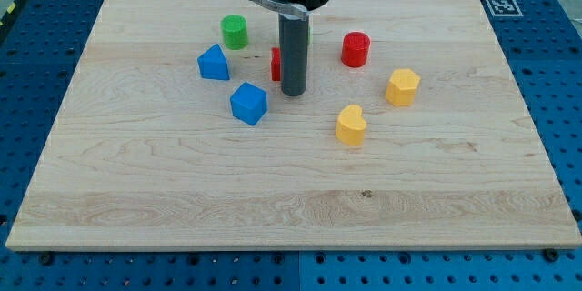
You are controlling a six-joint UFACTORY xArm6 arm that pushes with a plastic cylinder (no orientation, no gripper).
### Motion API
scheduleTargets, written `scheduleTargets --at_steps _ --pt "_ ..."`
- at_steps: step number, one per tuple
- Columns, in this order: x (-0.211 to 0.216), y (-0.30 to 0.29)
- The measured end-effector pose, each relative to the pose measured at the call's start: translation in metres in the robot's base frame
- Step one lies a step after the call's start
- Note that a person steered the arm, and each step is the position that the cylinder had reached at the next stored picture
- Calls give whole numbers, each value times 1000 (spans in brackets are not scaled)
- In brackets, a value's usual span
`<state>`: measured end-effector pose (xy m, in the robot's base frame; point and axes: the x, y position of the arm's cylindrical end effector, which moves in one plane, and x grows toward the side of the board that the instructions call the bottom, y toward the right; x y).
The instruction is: Nudge the yellow hexagon a bit right
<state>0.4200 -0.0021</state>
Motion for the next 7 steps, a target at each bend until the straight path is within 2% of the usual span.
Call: scheduleTargets --at_steps 3,7 --pt "0 -7" --pt "15 75"
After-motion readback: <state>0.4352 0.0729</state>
